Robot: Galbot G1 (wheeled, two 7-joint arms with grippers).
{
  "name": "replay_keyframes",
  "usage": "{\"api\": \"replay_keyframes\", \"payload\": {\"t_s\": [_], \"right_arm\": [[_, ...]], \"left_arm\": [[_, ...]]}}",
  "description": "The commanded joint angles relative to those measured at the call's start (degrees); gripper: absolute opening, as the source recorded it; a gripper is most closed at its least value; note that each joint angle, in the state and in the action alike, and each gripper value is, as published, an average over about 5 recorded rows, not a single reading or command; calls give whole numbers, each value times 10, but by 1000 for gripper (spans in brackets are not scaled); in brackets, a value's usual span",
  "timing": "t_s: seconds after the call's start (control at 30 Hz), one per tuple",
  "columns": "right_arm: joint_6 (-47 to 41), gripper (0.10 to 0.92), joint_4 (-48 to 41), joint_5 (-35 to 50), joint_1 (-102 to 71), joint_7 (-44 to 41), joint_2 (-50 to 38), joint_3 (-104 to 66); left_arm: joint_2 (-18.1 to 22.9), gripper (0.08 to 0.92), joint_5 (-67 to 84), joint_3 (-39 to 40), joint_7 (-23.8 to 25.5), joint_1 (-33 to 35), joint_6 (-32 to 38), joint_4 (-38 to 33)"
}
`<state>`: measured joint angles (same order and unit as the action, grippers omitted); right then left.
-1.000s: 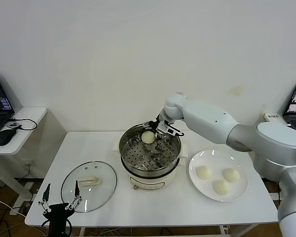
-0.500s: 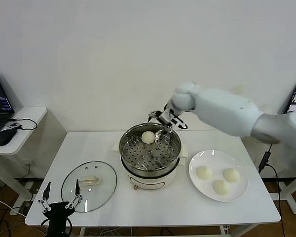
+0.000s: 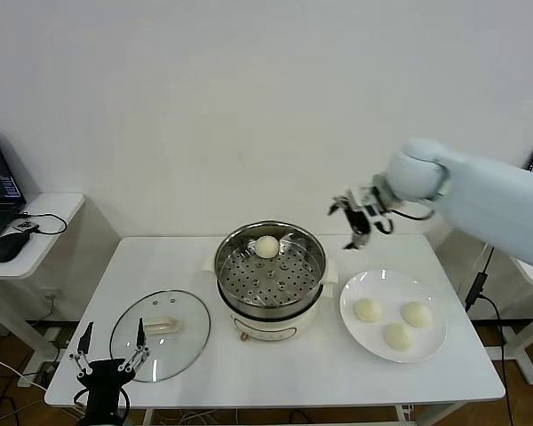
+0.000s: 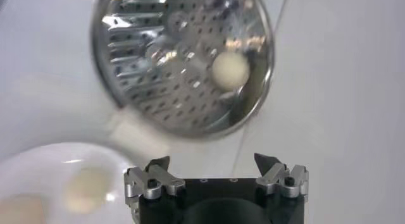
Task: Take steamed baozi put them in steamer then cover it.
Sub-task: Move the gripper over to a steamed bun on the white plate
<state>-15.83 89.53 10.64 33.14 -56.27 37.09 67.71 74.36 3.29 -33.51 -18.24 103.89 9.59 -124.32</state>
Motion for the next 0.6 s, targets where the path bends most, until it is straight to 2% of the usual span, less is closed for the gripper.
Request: {"api": "replay_keyframes", "payload": {"t_s": [0.03,0.6], "right_arm": [[-61,823,95,-9,-58,-14,-153,-11],[-17,823,-13,-130,-333,-12,-99,-192]], "left_arm": [[-4,823,0,1,0,0,-4,0],[0,823,-3,-9,3,-4,-6,10]]}}
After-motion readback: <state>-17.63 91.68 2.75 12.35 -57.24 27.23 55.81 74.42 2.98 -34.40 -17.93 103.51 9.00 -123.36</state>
